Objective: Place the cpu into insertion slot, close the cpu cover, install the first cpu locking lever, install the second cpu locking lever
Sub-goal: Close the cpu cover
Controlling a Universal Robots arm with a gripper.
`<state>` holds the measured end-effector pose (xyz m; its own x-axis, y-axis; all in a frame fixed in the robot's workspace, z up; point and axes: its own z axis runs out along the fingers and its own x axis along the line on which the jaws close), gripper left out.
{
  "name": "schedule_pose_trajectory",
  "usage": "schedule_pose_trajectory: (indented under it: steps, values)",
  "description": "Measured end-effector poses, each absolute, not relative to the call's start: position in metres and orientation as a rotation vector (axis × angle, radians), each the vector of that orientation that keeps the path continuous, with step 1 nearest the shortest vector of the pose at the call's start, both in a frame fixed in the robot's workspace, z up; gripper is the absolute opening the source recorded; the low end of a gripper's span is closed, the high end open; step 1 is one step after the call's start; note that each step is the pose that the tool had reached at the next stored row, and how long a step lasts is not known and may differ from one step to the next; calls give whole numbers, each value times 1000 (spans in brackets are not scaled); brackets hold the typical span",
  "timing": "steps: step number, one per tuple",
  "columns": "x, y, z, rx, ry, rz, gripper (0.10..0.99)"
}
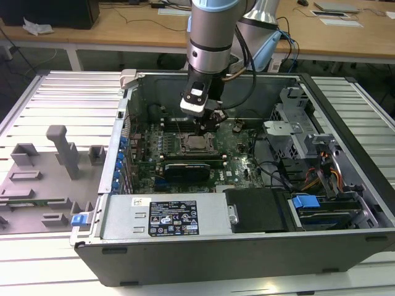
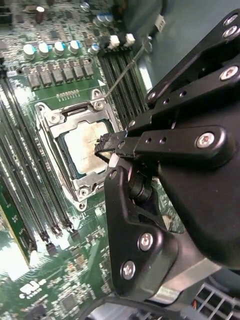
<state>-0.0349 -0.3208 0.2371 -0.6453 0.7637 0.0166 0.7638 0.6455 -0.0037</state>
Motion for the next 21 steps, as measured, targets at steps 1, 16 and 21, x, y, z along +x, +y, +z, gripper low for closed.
schedule_pose_trajectory:
  steps: [1, 16, 21]
  values:
    - [-35, -321, 237, -1292, -2845, -5, 106]
    - [-35, -321, 237, -708, -3044, 2, 106]
    - [-35, -321, 236, -537, -3079, 4, 106]
